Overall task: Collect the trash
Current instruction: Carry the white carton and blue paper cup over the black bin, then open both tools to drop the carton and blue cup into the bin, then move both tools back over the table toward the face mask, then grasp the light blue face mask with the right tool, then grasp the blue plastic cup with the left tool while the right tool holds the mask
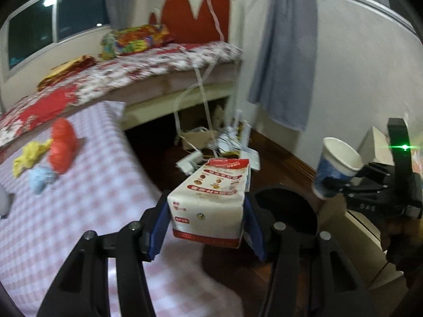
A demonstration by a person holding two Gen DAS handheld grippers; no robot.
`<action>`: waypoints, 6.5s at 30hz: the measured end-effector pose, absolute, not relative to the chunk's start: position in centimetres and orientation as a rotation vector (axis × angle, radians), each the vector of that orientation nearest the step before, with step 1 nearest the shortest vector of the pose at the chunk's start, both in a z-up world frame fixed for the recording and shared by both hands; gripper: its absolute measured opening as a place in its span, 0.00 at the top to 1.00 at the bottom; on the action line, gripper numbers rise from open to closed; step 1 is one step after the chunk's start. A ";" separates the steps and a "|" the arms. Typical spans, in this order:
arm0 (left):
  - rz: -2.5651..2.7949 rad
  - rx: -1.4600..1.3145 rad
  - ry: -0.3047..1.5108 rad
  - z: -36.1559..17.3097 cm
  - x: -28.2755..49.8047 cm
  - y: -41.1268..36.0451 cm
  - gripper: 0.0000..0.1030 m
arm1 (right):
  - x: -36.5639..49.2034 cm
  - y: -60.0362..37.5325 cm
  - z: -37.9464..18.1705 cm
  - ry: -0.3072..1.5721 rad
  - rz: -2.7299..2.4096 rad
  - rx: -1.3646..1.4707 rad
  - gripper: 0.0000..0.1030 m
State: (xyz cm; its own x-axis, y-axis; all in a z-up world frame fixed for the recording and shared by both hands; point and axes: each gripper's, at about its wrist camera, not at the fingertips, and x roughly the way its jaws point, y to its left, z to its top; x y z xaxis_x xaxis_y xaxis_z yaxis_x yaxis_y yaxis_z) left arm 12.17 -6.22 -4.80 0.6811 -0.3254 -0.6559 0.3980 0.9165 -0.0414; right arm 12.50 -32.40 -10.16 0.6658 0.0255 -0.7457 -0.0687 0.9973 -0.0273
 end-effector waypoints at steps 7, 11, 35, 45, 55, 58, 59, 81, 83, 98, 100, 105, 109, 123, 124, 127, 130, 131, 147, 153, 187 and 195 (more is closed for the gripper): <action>-0.498 0.155 0.785 -7.7 12.2 -11.2 0.47 | 12.5 -33.8 -14.0 0.895 0.084 -0.042 0.45; -0.534 0.170 0.847 -9.8 12.9 -13.3 0.47 | 12.7 -34.2 -16.6 0.939 0.098 -0.051 0.45; -0.610 0.176 1.118 -18.1 16.4 -18.7 0.45 | 15.2 -34.7 -25.8 1.103 0.181 -0.156 0.38; -0.520 0.141 1.071 -17.3 15.5 -16.8 0.11 | 13.7 -35.7 -25.2 1.106 0.076 -0.218 0.07; -0.489 0.127 0.953 -13.1 13.5 -14.9 0.05 | 12.0 -35.8 -21.8 1.116 -0.002 -0.065 0.07; -0.480 0.115 0.943 -12.3 13.5 -14.4 0.05 | 12.0 -35.2 -20.5 1.098 -0.013 -0.053 0.07; -0.477 0.107 0.939 -12.0 13.5 -14.1 0.05 | 12.0 -34.9 -20.1 1.090 -0.017 -0.057 0.07; -0.123 -0.118 0.740 -3.6 12.3 4.4 0.05 | 15.7 -21.8 -6.3 0.778 0.132 -0.058 0.07; -0.061 -0.139 0.724 -3.4 11.9 7.2 0.05 | 16.3 -19.2 -5.4 0.756 0.183 -0.068 0.07; 0.278 -0.213 0.668 -4.2 10.8 23.0 0.06 | 20.0 -1.4 -1.1 0.664 0.434 -0.180 0.07; 0.300 -0.207 0.668 -4.4 11.0 24.6 0.06 | 20.8 0.1 -1.2 0.676 0.440 -0.180 0.07; 0.344 -0.179 0.664 -4.7 11.7 27.9 0.05 | 22.4 2.9 -1.8 0.692 0.453 -0.171 0.07; 0.366 -0.165 0.665 -5.2 12.7 30.0 0.05 | 23.5 5.2 -2.6 0.700 0.467 -0.188 0.07; 0.359 -0.132 0.687 -6.6 16.1 33.2 0.05 | 26.4 11.5 -6.0 0.772 0.580 -0.231 0.28; 0.355 -0.135 0.685 -6.6 16.2 33.2 0.05 | 26.6 11.9 -6.4 0.780 0.580 -0.236 0.28; 0.350 -0.138 0.680 -6.5 16.3 33.3 0.05 | 27.4 12.9 -7.5 0.810 0.577 -0.247 0.28; 0.348 -0.139 0.684 -6.7 16.7 33.5 0.05 | 28.4 13.2 -8.6 0.846 0.566 -0.264 0.28; 0.347 -0.141 0.687 -6.8 16.9 33.6 0.05 | 28.8 13.3 -8.9 0.860 0.566 -0.267 0.28; 0.301 -0.170 0.722 -8.0 20.5 34.6 0.05 | 32.8 14.6 -11.0 0.910 0.559 -0.260 0.40; 0.265 -0.181 0.737 -8.6 21.4 34.6 0.05 | 33.1 14.7 -11.1 0.909 0.579 -0.246 0.44; 0.134 -0.170 0.700 -8.3 21.6 34.5 0.43 | 31.7 16.0 -10.3 0.874 0.663 -0.245 0.70; 0.140 -0.191 0.680 -8.1 20.5 34.6 0.47 | 30.7 15.5 -9.8 0.860 0.676 -0.242 0.75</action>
